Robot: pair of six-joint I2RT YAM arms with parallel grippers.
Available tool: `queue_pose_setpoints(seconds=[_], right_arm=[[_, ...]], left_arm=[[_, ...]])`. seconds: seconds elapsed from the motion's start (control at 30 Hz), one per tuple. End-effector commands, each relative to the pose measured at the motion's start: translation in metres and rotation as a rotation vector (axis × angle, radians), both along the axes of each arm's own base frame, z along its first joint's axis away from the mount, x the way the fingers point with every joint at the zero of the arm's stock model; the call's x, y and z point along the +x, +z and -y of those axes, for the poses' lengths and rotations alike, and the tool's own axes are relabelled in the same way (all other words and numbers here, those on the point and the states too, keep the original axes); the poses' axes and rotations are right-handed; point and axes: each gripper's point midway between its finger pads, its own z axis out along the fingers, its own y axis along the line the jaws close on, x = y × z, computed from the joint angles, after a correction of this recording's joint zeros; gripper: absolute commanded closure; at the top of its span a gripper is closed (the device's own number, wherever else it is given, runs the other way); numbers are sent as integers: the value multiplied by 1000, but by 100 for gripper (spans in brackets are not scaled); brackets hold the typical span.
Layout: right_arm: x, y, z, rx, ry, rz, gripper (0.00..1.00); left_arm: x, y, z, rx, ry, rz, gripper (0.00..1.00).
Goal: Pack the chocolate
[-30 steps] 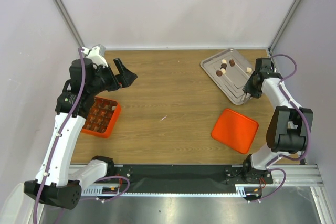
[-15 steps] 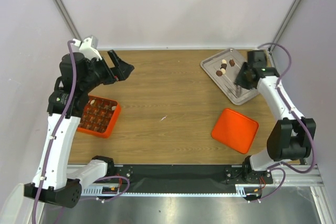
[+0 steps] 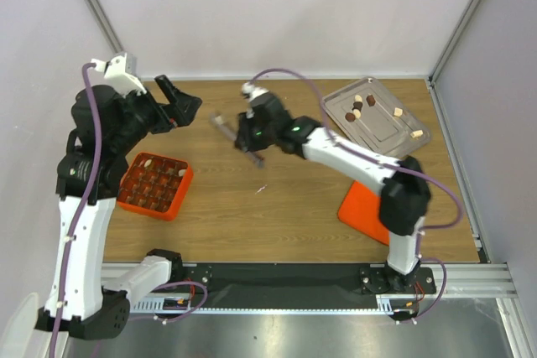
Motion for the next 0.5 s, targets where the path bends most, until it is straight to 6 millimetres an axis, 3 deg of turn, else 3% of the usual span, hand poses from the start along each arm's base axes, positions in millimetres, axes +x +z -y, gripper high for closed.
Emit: queue_pose_setpoints(seconds=[0.0,0.13,0.23,0.47], right_arm=[[-31,17,-78,69,200,74,64],[-66,2,-126,22,333,87,64],[-84,-8,-140,-14,386,95,64],[-101,-32,-142,-18,431,43,64]], left_arm=[[-18,24,-22,42,91,80,0],[-18,18,-31,58,136,68,0],[-16,11,-34,64,156,49,0],[-14,8,-36,68,171,40,0]])
